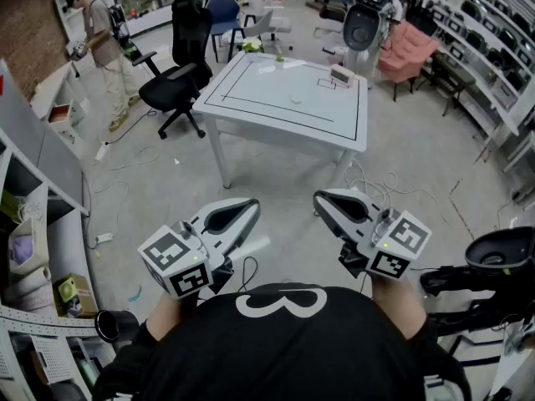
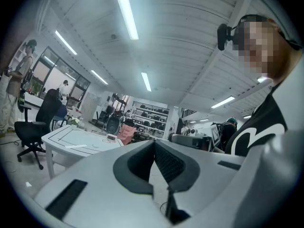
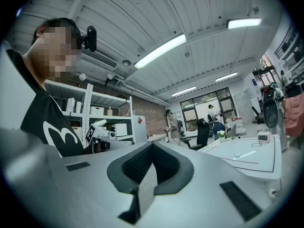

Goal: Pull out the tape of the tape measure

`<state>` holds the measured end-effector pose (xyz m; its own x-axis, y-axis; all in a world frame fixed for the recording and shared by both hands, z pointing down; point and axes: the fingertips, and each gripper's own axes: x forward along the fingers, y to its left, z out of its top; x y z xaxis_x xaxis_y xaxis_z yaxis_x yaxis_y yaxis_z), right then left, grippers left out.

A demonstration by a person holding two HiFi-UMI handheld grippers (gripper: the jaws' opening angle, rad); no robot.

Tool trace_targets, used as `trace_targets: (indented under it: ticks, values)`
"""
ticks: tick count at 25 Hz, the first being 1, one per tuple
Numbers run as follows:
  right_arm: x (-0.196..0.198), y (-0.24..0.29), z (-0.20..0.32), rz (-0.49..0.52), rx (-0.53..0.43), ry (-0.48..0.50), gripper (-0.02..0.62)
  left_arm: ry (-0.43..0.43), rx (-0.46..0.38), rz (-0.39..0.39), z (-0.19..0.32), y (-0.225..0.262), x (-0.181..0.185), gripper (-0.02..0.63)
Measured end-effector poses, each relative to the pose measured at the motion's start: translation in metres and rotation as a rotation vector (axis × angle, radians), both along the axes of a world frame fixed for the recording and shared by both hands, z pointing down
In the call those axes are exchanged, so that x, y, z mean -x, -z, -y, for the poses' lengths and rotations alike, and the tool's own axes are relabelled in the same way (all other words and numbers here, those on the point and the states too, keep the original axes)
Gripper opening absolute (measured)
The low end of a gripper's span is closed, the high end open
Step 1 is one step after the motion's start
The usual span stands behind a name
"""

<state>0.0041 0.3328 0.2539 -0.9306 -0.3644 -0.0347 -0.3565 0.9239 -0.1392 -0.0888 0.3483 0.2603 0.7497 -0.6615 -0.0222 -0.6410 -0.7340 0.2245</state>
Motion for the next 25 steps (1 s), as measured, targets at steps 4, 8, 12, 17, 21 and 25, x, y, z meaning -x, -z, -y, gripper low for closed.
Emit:
trace_targets:
  ticks: [4, 8, 12, 17, 21, 25]
  values:
    - [-0.001, -0.001, -0.006, 0.003, 0.002, -0.021, 0.009, 0.007, 0.008, 0.005, -0.005, -0.003, 0.005, 0.003]
    - [-0.004, -0.004, -0.006, -0.013, 0.012, -0.046, 0.009, 0.001, -0.001, -0.004, -0.005, -0.003, 0.007, 0.003]
    - [-0.016, -0.008, 0.005, -0.007, 0.03, -0.115, 0.011, 0.005, 0.009, -0.013, -0.002, -0.009, 0.009, 0.003]
    - [-0.026, -0.008, 0.026, -0.013, 0.015, -0.19, 0.015, 0.033, 0.013, -0.023, 0.004, -0.012, 0.021, 0.003]
    - [-0.027, -0.011, 0.042, -0.008, 0.014, -0.196, 0.093, 0.061, 0.019, -0.046, 0.013, -0.016, 0.033, 0.003]
    - [-0.025, -0.013, 0.066, -0.02, -0.008, -0.204, 0.128, 0.097, 0.026, -0.031, 0.032, -0.018, 0.042, 0.003]
